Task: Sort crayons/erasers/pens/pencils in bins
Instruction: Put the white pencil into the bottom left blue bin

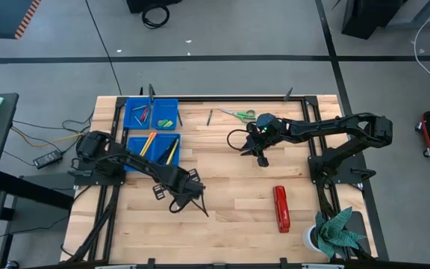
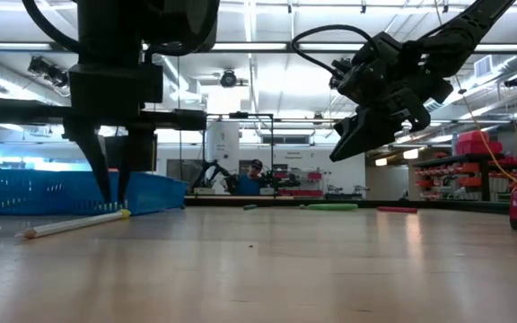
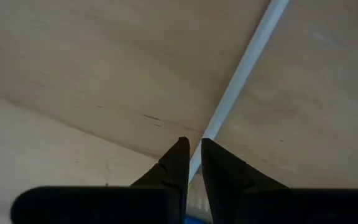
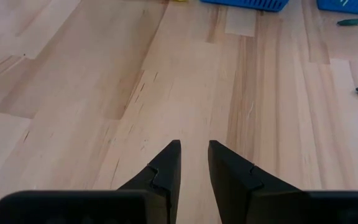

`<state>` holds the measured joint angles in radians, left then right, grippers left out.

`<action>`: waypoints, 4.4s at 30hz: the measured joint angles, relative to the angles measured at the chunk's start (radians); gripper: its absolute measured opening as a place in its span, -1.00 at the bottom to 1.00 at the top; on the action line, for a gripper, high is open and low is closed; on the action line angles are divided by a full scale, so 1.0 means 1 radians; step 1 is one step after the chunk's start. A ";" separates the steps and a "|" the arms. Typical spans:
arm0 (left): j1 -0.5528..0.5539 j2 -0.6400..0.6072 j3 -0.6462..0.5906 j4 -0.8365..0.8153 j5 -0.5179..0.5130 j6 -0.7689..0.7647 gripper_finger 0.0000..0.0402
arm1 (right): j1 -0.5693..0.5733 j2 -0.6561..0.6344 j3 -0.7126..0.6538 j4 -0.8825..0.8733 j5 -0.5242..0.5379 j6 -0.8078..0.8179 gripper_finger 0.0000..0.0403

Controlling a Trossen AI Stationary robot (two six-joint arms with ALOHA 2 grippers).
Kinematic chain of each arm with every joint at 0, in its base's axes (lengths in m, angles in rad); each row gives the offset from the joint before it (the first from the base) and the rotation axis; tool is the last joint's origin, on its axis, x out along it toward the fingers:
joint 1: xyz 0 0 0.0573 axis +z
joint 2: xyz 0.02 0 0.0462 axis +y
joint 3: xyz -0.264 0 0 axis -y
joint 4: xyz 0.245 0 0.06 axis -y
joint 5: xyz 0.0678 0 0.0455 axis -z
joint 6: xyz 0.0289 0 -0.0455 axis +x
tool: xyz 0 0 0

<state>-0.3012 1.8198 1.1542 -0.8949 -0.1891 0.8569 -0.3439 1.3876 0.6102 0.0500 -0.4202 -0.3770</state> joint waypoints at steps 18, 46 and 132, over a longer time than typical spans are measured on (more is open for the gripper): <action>-0.024 0.039 0.000 -0.029 0.010 0.071 -0.70 | 0.000 0.000 0.000 -0.007 0.000 0.000 -0.56; -0.061 0.051 -0.002 -0.013 -0.037 -0.041 -0.81 | 0.000 0.000 0.000 -0.011 0.000 -0.001 -0.56; 0.040 -0.043 -0.048 0.164 0.082 -0.610 -0.50 | 0.000 0.000 0.000 0.008 0.000 0.007 -0.56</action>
<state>-0.2615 1.7763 1.1065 -0.7311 -0.1070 0.2474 -0.3435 1.3876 0.6098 0.0580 -0.4206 -0.3696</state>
